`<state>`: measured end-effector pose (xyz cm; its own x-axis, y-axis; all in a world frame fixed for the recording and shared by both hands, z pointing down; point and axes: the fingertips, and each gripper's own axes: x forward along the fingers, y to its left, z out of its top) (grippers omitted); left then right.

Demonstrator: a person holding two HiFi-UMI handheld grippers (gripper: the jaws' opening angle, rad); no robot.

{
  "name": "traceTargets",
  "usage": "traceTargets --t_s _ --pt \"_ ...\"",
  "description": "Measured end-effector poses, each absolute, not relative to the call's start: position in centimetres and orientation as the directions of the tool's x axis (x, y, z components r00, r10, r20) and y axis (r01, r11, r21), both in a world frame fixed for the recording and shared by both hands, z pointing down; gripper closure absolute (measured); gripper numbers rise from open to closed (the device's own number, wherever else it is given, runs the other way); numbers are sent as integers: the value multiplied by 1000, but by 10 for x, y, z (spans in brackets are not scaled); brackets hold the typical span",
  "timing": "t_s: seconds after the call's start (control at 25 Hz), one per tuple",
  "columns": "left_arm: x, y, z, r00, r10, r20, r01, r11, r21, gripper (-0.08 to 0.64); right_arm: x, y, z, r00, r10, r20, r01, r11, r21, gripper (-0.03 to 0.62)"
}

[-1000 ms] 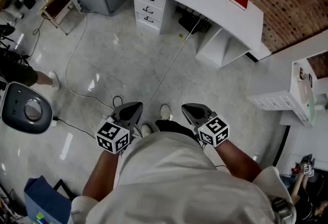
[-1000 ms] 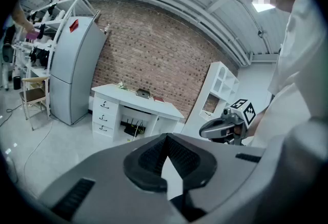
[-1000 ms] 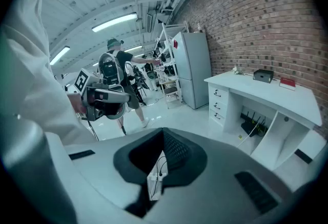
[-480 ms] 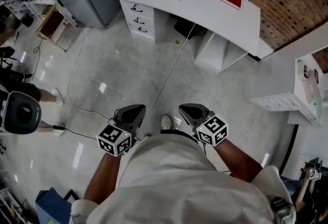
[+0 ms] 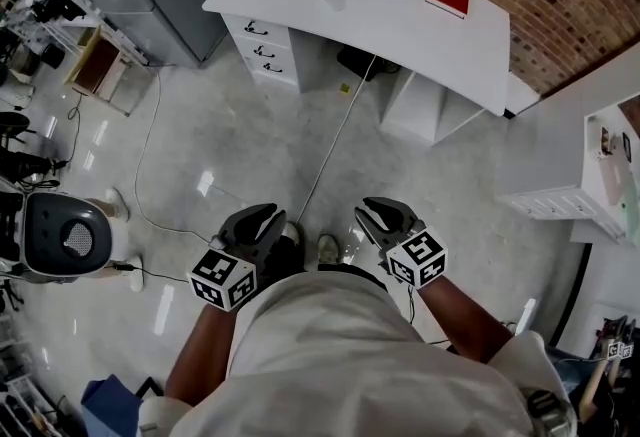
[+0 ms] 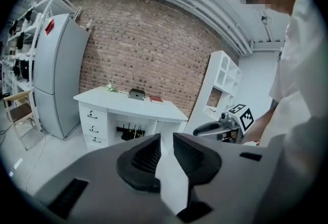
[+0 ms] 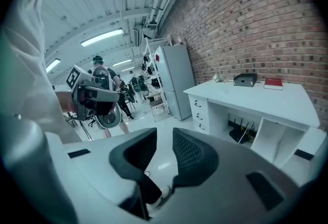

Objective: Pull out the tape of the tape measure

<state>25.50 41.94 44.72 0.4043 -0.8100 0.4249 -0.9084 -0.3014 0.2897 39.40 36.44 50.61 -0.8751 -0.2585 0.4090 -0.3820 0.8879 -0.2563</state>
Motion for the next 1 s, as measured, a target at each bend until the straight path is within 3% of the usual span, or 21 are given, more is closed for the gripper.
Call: traceTargets --t_s 0.36,1.0 --pt "206 356 453 438 -802 406 -892 -332 306 448 358 293 505 -831 -357 427 -477 852 -216 449" --pt "33 210 449 520 -754 401 -852 -424 307 448 224 135 516 -694 -477 539 -636 757 -149 451"
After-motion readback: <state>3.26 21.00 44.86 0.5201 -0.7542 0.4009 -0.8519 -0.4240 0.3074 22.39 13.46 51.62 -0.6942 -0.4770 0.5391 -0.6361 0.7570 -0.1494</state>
